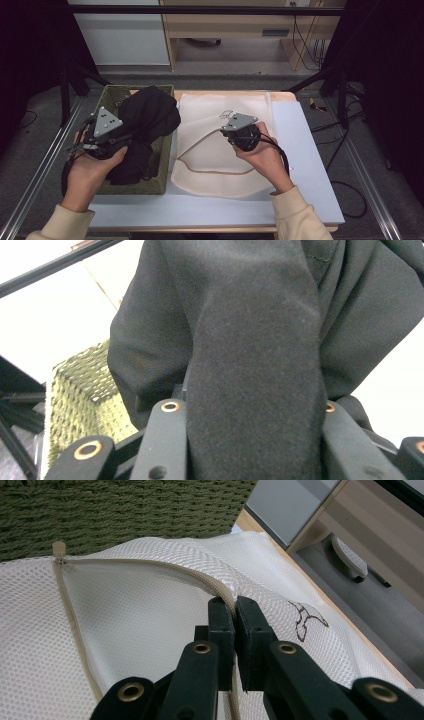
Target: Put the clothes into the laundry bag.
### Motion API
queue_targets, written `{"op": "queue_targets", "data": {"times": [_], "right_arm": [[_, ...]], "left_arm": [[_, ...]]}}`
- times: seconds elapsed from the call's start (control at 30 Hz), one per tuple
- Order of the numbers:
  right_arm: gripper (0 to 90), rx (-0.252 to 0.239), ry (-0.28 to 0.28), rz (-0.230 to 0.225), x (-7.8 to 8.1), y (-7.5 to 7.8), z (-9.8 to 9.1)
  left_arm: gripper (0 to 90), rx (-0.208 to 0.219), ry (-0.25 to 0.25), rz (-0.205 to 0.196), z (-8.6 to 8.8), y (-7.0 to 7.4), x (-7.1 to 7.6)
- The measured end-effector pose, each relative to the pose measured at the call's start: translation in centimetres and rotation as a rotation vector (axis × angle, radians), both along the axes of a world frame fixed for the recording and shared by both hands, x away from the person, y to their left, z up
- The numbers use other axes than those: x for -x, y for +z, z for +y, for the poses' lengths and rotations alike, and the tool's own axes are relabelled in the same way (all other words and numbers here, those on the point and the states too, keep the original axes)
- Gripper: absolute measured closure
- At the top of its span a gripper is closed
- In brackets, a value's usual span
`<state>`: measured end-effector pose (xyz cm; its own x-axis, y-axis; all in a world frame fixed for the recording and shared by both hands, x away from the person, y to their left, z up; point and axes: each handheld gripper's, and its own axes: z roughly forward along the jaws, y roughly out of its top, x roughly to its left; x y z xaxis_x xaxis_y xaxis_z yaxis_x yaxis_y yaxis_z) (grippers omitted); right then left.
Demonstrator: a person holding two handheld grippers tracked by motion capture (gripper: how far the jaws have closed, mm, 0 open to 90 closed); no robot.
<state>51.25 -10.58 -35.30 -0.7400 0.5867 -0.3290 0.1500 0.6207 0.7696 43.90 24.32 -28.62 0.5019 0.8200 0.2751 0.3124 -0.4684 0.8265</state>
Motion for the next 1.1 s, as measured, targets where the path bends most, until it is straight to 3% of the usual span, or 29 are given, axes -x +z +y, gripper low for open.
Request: {"op": "queue_targets", "data": {"times": [0.37,0.53,0.8,1.1], "right_arm": [[86.5,-0.002,0.001,0.001,0.0,0.0,0.0],[86.5,-0.008,0.002,0.001,0.0,0.1,-0.1],[86.5,-0.009,0.001,0.001,0.0,0.1,-0.1],[86.5,-0.018,0.004,0.003,-0.1,0.1,-0.3]], "left_arm": [[66.6,-0.016,-0.038,0.002,-0.8,-0.8,1.4],[66.6,-0.008,-0.053,-0.007,-1.2,-0.5,1.9],[66.6,-0.013,-0.122,-0.024,-2.8,0.1,3.6],[66.4,-0.041,-0.213,-0.005,-5.6,-0.7,5.0]]}}
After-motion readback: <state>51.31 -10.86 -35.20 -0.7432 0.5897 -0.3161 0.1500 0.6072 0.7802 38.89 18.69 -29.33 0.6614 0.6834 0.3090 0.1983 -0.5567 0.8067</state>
